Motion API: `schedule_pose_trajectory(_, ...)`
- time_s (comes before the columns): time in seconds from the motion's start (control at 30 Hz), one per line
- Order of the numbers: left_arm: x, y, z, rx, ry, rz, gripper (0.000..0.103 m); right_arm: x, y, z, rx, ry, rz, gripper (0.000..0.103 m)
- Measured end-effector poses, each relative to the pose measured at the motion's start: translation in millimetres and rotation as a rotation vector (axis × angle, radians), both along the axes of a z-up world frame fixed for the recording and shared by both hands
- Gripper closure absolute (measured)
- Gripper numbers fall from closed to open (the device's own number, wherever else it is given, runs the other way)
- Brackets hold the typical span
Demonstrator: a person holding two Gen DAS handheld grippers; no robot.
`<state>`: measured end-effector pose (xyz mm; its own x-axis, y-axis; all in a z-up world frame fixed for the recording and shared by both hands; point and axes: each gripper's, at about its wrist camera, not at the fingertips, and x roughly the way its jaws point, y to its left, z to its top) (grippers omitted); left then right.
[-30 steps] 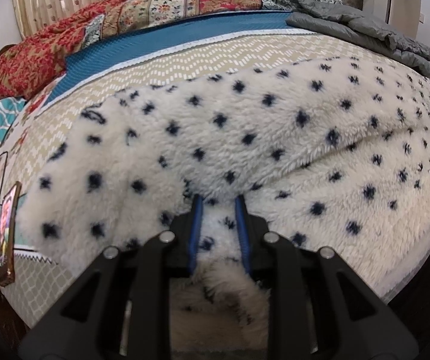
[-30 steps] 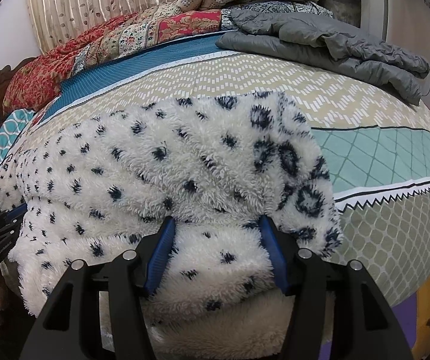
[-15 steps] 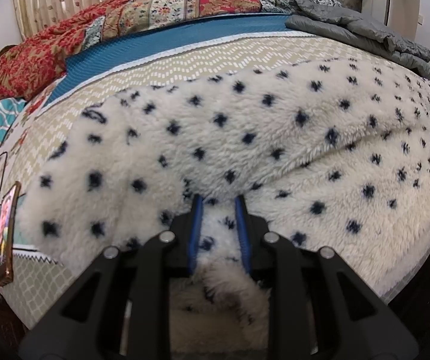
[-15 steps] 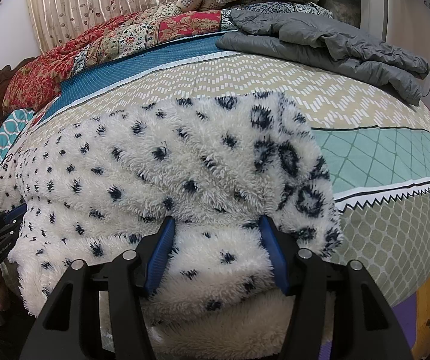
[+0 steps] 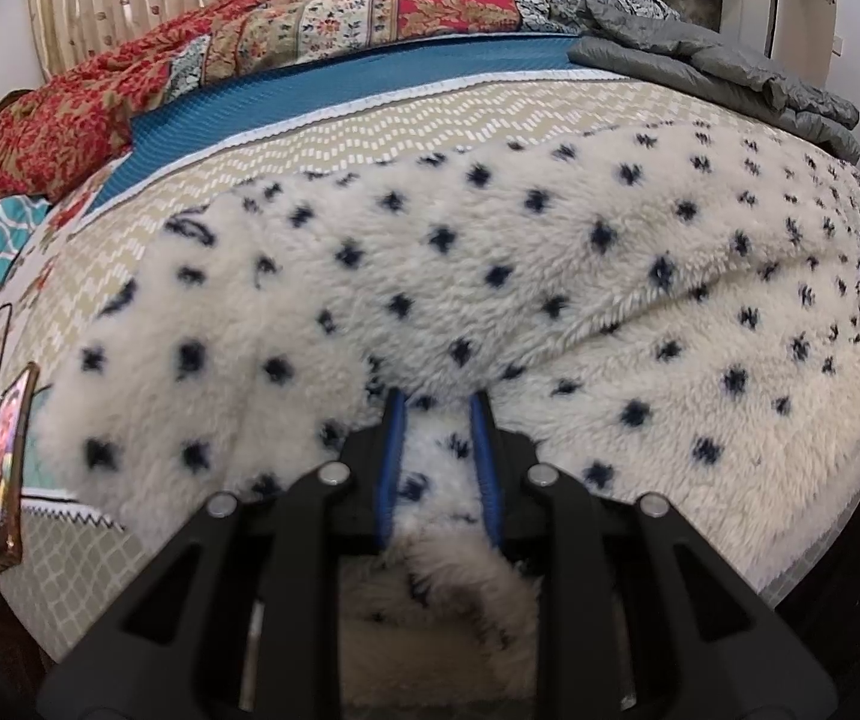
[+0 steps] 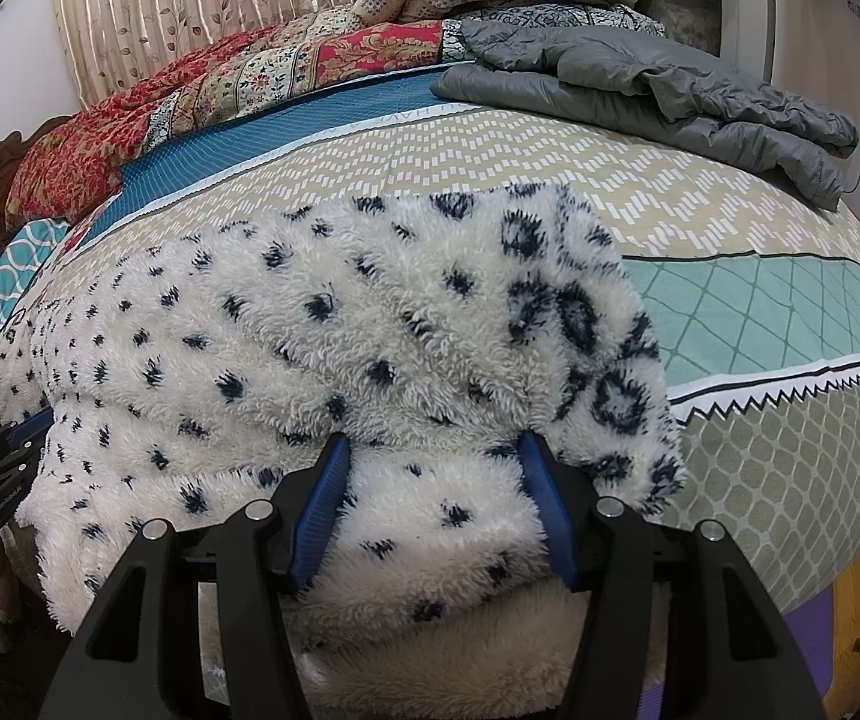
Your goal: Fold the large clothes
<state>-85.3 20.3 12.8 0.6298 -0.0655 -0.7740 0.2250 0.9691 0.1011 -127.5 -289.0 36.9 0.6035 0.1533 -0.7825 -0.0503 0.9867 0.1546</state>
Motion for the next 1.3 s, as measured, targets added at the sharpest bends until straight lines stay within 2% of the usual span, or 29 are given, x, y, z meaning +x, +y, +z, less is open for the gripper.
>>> schedule_pose_trajectory(0.83, -10, 0, 2, -0.005, -0.048, -0.004, 0.081, -2, 1, -1, -0.001, -0.002, 0.000, 0.023)
schedule_pose_trajectory(1.3, -10, 1, 3, -0.020, -0.048, -0.003, 0.081, -4, 2, -1, -0.002, -0.004, 0.003, 0.023)
